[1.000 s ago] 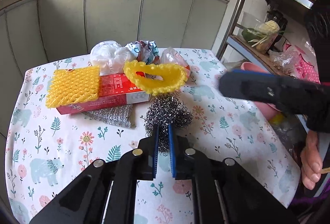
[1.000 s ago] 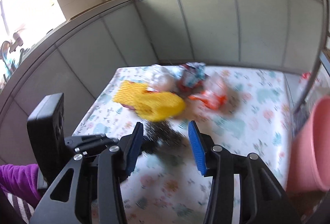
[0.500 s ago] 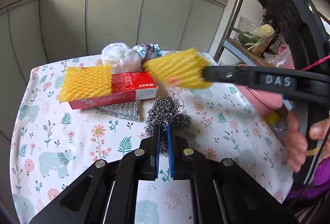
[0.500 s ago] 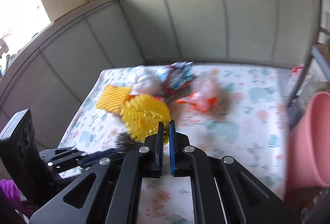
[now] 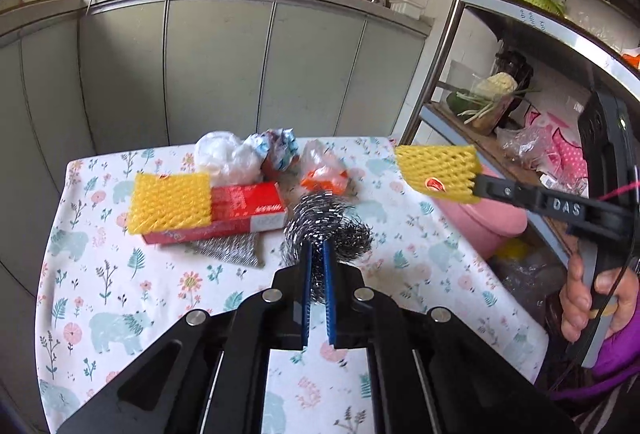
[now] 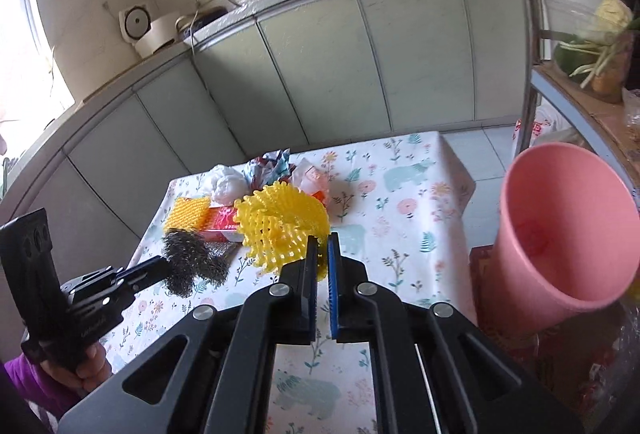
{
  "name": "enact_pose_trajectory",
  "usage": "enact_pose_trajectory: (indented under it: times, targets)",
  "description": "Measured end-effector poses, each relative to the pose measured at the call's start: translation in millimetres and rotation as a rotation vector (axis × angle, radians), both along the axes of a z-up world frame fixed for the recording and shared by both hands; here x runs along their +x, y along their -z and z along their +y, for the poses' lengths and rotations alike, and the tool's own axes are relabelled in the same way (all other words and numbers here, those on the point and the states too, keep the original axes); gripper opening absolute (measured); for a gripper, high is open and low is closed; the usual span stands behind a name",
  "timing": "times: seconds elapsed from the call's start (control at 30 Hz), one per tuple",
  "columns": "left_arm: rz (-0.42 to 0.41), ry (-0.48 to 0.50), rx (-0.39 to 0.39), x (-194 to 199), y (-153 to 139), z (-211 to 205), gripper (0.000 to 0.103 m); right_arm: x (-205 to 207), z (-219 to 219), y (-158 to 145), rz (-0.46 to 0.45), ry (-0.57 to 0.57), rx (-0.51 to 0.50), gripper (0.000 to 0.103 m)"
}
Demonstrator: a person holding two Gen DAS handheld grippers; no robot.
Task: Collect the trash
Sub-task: 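Carry the yellow net to the bucket and release it with the right gripper while the left holds steel wool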
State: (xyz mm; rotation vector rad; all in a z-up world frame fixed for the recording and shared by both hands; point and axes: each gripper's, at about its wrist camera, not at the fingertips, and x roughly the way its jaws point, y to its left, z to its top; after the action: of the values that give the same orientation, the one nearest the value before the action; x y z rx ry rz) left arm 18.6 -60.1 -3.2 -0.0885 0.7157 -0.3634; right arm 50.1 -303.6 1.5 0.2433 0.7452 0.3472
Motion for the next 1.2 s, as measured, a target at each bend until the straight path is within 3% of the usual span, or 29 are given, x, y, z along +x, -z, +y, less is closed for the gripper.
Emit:
enact_pose_trajectory:
  times: [0.57, 0.77, 1.0, 1.2]
  targets:
    - [-0.045, 0.011, 0.036, 6.4, -29.6, -43.8, 0.003, -11.7, -74.3, -7.9, -0.069, 0.092, 0.078, 0.005]
    - [-0.068, 0.023, -0.009, 12.5, -45.8, -51.0, 0.003, -8.5, -90.1, -26.9, -0.127, 0.131, 0.065, 0.005]
    - [-0.135, 0.12, -0.046, 34.4, -67.4, -89.9, 0.003, -10.4, -125.4, -52.0, -0.193, 0.243, 0.022, 0.005]
    - [-0.148, 0.251, -0.077, 58.8, -71.8, -148.3, 0.003, -7.8, -156.0, -31.6, -0.145, 0.336, -0.028, 0.005]
